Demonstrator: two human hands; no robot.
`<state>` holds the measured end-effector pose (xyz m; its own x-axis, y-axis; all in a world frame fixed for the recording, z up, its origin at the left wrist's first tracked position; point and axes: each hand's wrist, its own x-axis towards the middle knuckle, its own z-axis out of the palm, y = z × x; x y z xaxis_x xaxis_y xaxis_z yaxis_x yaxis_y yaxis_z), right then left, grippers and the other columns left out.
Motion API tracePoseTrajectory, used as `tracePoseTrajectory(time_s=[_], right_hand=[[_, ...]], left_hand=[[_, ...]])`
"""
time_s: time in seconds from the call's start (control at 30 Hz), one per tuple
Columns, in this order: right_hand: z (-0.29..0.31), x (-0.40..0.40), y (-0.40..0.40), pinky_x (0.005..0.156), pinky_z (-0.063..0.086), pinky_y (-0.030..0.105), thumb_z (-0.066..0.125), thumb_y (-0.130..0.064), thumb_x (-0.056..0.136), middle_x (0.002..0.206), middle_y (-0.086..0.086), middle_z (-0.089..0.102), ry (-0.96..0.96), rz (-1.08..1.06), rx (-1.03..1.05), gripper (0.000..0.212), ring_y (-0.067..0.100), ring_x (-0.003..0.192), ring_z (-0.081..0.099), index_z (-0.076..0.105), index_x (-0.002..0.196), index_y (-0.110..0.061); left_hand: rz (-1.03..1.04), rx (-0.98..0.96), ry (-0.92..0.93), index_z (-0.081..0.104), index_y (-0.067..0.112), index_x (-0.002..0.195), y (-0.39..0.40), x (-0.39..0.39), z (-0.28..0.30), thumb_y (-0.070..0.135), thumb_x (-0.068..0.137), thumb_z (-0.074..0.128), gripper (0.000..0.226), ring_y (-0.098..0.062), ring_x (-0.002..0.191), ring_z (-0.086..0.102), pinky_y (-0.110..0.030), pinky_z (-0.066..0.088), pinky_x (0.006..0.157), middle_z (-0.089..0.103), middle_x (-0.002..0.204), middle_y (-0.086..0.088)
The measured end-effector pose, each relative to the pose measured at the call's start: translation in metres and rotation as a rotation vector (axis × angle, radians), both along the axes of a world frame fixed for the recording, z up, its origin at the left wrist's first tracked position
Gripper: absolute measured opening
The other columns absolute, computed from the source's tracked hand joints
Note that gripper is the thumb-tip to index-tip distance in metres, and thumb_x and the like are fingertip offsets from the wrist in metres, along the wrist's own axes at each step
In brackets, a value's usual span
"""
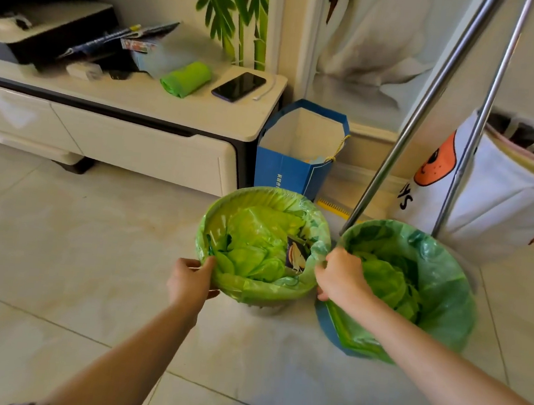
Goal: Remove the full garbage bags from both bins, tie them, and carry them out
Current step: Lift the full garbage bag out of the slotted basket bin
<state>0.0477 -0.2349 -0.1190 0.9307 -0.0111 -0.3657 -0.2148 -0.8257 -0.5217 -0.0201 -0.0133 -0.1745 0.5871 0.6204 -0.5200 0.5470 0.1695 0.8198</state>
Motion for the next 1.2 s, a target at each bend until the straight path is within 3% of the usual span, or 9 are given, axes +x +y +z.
tracePoseTrajectory(time_s=[0.07,0.17,0.23,0.37,0.63,0.73,0.9,1.1,1.2], right_hand=[[0.0,-0.009,0.003,0.054,0.06,0.038,0.048,-0.016,0.094,0.097,0.021,0.062,0.188,-0.059,0.1,0.032,0.031,0.066,0.071,0.05,0.117,0.006],[-0.007,-0.018,0.006,0.067,0.06,0.044,0.043,-0.019,0.096,0.102,0.017,0.056,0.419,-0.233,0.369,0.032,0.035,0.081,0.067,0.042,0.125,-0.004],[-0.014,-0.019,0.006,0.08,0.056,0.053,0.04,-0.014,0.097,0.091,0.016,0.056,0.501,-0.348,0.559,0.016,0.036,0.084,0.063,0.046,0.11,-0.006],[-0.021,-0.024,0.003,0.074,0.055,0.052,0.043,-0.005,0.097,0.087,0.022,0.06,0.554,-0.467,0.807,0.013,0.035,0.077,0.062,0.049,0.108,-0.003],[-0.022,-0.034,0.001,0.059,0.059,0.044,0.047,-0.003,0.095,0.083,0.021,0.063,0.452,-0.452,0.686,0.006,0.033,0.069,0.065,0.052,0.095,-0.005],[-0.018,-0.032,0.0,0.047,0.058,0.039,0.048,-0.004,0.094,0.08,0.019,0.062,0.433,-0.468,0.666,0.006,0.03,0.065,0.064,0.052,0.09,-0.006],[-0.013,-0.036,0.006,0.043,0.055,0.037,0.046,0.0,0.094,0.072,0.015,0.051,0.489,-0.495,0.677,0.013,0.026,0.063,0.053,0.049,0.082,-0.004],[0.0,-0.031,0.003,0.06,0.053,0.037,0.05,-0.002,0.088,0.076,0.018,0.057,0.492,-0.539,0.713,0.008,0.027,0.069,0.058,0.051,0.08,0.0],[0.01,-0.027,0.001,0.058,0.055,0.036,0.053,0.002,0.086,0.081,0.021,0.061,0.484,-0.552,0.774,0.005,0.029,0.071,0.061,0.053,0.08,0.002]], left_hand=[[-0.025,-0.018,0.014,0.054,0.004,0.105,0.002,-0.002,0.0,0.034,0.089,0.064,0.036,-0.03,0.07,0.072,-0.037,0.06,0.059,0.064,0.099,-0.015],[-0.091,-0.067,0.022,0.059,-0.001,0.099,0.004,-0.007,0.001,0.032,0.091,0.062,0.034,-0.031,0.072,0.073,-0.037,0.06,0.06,0.067,0.098,-0.018],[-0.121,-0.122,0.029,0.059,-0.005,0.099,0.005,-0.009,0.002,0.029,0.091,0.062,0.035,-0.033,0.077,0.072,-0.038,0.06,0.062,0.067,0.098,-0.022],[-0.174,-0.189,0.039,0.06,-0.006,0.093,0.008,-0.012,0.006,0.024,0.094,0.059,0.03,-0.033,0.072,0.068,-0.036,0.061,0.061,0.065,0.092,-0.022],[-0.282,-0.04,0.104,0.064,0.0,0.088,0.015,-0.021,0.016,0.02,0.092,0.061,0.02,-0.02,0.067,0.056,-0.036,0.059,0.07,0.059,0.083,-0.009],[-0.261,-0.127,0.1,0.063,-0.003,0.089,0.021,-0.018,0.025,0.012,0.091,0.062,0.015,-0.022,0.064,0.06,-0.029,0.06,0.061,0.061,0.082,-0.013],[-0.151,-0.214,0.102,0.057,-0.01,0.084,0.031,-0.019,0.032,-0.003,0.087,0.061,0.008,-0.026,0.052,0.064,-0.029,0.058,0.047,0.062,0.072,-0.022],[-0.232,-0.284,0.184,0.055,-0.007,0.075,0.054,-0.014,0.046,-0.012,0.085,0.056,0.011,-0.019,0.035,0.06,-0.025,0.053,0.037,0.06,0.051,-0.017],[-0.327,-0.233,0.257,0.05,-0.003,0.076,0.056,0.002,0.061,-0.012,0.087,0.052,0.014,-0.02,0.042,0.058,-0.024,0.052,0.037,0.055,0.064,-0.017]])
